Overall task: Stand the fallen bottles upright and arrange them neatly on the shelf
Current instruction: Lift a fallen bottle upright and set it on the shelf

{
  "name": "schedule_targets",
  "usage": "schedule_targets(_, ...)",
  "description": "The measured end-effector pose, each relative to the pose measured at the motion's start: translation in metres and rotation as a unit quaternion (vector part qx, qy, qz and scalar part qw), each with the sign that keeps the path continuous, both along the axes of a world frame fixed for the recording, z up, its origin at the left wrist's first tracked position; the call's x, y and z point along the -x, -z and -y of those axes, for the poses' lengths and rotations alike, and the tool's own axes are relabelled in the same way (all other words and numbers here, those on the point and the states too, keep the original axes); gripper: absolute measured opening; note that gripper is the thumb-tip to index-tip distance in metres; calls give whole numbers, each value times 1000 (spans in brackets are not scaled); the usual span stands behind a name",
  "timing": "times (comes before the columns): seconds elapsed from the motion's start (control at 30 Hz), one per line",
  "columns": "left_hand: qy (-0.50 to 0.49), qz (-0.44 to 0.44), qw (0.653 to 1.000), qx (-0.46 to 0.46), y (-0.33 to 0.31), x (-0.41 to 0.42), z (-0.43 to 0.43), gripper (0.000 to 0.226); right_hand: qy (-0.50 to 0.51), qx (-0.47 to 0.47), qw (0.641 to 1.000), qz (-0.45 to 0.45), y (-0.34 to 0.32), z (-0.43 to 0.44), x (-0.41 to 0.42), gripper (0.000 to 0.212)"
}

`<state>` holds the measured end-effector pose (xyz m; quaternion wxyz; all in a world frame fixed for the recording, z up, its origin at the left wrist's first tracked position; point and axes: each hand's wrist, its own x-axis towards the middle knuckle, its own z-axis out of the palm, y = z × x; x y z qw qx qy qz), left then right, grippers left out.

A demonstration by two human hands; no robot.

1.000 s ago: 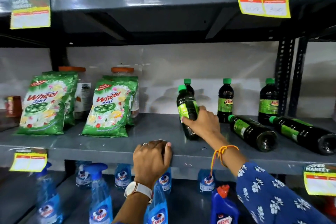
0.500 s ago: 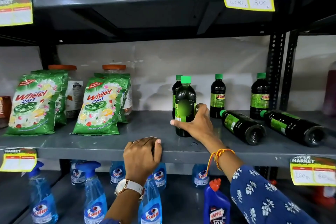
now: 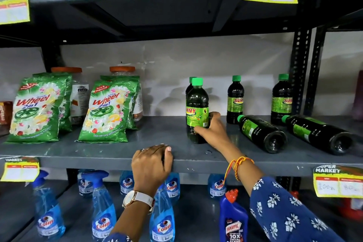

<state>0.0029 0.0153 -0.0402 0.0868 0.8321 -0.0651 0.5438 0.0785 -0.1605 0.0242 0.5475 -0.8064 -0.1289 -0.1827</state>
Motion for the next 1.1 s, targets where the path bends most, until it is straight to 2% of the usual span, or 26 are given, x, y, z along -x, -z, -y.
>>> schedule_targets(0.1, -5, 1, 1000, 0, 2, -2, 0, 38, -6, -36, 999, -8, 0, 0, -2, 73)
schedule_targets(0.17, -9, 4, 1000, 0, 2, -2, 0, 39, 1, -19, 1000, -2, 2, -1, -3, 75)
schedule_targets(0.33, -11, 16, 1000, -1, 2, -2, 0, 38, 2, 1, 1000, -10, 3, 0, -6, 51)
schedule_targets(0.4, -12, 16, 1000, -1, 2, -2, 0, 39, -14, -2, 1000, -20, 2, 0, -6, 48)
schedule_targets(0.53, -12, 9, 1000, 2, 3, -3, 0, 39, -15, 10, 1000, -19, 4, -2, -7, 71)
schedule_targets(0.7, -9, 10, 1000, 3, 3, -4, -1, 39, -15, 10, 999, -32, 3, 0, -7, 54)
schedule_targets(0.8, -9, 20, 1000, 4, 3, -2, 0, 39, -27, -19, 999, -37, 3, 0, -6, 66)
schedule_targets(0.9, -8, 19, 1000, 4, 3, -3, -1, 38, -15, 7, 999, -34, 4, -2, -4, 74)
schedule_targets(1.03, -4, 14, 1000, 5, 4, -4, -1, 40, -17, 24, 999, -26, 4, -1, -2, 71)
schedule_targets(1.1, -7, 15, 1000, 5, 4, -4, -1, 40, -24, 25, 999, -21, 2, 0, 1, 60)
